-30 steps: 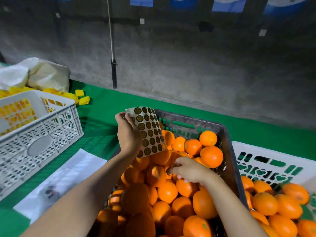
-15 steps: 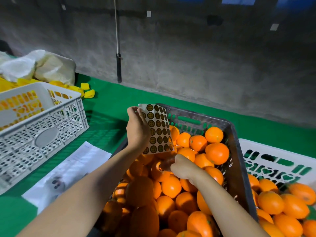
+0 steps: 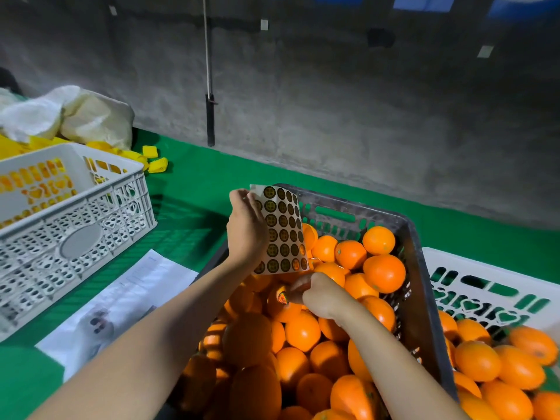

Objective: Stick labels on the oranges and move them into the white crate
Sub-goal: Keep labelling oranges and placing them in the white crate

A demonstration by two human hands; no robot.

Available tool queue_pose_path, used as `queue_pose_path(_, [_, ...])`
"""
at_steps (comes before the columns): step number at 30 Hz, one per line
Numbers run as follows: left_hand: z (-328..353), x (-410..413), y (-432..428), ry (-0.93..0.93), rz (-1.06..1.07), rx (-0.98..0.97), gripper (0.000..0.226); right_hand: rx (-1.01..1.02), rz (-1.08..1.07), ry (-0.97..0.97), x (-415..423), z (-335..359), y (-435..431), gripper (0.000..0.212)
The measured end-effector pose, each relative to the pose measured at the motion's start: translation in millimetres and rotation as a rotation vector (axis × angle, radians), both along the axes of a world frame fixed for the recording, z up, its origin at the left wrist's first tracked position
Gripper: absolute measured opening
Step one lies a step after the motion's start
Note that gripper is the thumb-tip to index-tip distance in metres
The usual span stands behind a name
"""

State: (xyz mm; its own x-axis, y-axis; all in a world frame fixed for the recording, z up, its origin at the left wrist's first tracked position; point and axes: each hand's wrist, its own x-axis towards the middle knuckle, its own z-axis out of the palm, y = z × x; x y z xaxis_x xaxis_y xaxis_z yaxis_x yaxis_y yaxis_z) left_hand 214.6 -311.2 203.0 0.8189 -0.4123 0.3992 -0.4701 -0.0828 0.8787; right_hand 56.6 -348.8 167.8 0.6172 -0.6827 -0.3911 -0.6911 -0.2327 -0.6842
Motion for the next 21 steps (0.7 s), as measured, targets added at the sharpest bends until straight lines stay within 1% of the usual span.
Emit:
queue_pose_path(2, [0,0,0,-0.003,-0.008,0.006,0.022,-0.100,0.021,-0.009,2,-4,2,0.010])
queue_pose_path(6, [1,-1,0,-0.006,-0.013,0.013,0.022,-0.270,-0.012,0.046,3,-6,4,0.025])
queue_pose_path(9, [1,-1,1,0.003,-0.015,0.013,0.021,-0.348,-0.060,0.107,3,-8,1,0.021])
queue_pose_path(10, [1,-1,2,0.003,-0.015,0.015,0.020,-0.327,-0.058,0.109,2,-9,-1,0.021])
queue_pose_path(12, [1,-1,2,0.001,-0.013,0.014,0.017,-0.222,-0.066,0.070,0,-7,-4,0.022])
queue_pose_path(14, [1,-1,2,-0.001,-0.007,0.006,0.018,-0.105,-0.108,0.004,-2,-7,-7,0.013])
queue_pose_path(17, [0,-1,1,-0.013,0.000,0.004,0.022,0.024,-0.157,-0.026,0,-6,-1,0.011])
queue_pose_path(19, [-1,-1,0,-0.016,-0.002,0.006,0.023,0.094,-0.134,-0.010,3,-10,8,0.024])
queue_pose_path(21, [-2,-2,0,-0.017,-0.005,0.009,0.022,0.139,-0.107,0.026,6,-19,15,0.043])
